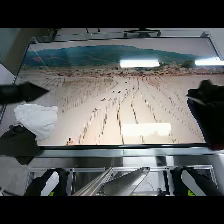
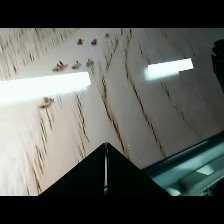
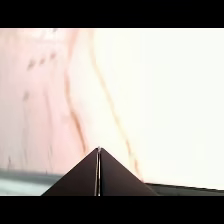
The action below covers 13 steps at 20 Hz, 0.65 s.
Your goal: Fold the shirts.
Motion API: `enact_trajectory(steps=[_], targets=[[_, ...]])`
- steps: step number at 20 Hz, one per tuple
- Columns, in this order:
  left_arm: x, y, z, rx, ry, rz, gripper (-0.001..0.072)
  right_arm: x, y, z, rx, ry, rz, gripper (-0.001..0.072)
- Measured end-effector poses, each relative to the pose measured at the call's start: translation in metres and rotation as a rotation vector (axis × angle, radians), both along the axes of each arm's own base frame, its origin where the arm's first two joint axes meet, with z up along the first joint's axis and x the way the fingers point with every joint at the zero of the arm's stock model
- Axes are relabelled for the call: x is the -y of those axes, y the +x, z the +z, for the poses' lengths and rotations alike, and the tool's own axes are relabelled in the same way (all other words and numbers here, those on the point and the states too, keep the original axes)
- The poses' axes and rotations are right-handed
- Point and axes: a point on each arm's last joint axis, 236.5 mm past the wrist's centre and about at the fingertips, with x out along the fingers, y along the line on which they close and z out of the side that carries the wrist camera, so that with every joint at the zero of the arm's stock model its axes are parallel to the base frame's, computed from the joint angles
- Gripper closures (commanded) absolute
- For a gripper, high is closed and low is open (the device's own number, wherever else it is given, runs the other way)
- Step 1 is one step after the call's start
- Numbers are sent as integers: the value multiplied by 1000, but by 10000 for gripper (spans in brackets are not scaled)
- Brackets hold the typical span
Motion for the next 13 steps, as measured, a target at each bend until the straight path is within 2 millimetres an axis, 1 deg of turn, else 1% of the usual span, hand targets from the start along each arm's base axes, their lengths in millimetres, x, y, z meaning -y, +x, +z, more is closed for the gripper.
enact_trajectory(steps=[2,3,4,6,7,9,13], targets=[[11,-32,-32,-57,-23,9,684,-58,-19,-14,25,10,144,694],[16,-47,-50,-81,-33,22,683,-82,-29,-23,35,16,203,694],[21,-61,-66,-102,-41,29,683,-103,-38,-33,46,21,251,694],[28,-82,-92,-133,-54,40,683,-133,-50,-48,62,27,316,694],[31,-89,-101,-144,-58,43,683,-142,-54,-54,62,29,340,694],[34,-98,-112,-153,-62,46,684,-155,-62,-66,40,30,377,693],[36,-105,-120,-147,-63,55,684,-164,-67,-83,-2,29,403,694]])
